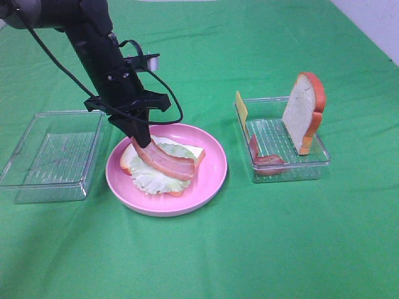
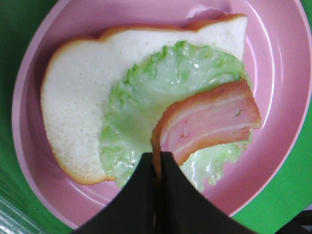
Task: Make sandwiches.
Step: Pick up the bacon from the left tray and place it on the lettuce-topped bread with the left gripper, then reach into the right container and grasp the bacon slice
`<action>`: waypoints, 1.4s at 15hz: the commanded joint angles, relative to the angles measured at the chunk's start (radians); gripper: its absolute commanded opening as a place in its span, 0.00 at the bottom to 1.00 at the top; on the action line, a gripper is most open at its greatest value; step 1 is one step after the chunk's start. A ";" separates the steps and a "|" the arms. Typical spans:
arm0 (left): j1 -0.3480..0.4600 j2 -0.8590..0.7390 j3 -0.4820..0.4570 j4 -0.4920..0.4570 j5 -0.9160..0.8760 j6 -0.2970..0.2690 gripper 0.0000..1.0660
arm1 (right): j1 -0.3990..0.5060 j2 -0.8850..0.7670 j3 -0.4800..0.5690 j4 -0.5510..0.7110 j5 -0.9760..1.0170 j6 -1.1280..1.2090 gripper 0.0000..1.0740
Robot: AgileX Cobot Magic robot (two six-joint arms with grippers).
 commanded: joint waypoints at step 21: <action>0.000 -0.238 -0.107 0.286 0.104 -0.155 0.95 | -0.006 -0.025 0.003 0.008 -0.008 0.003 0.89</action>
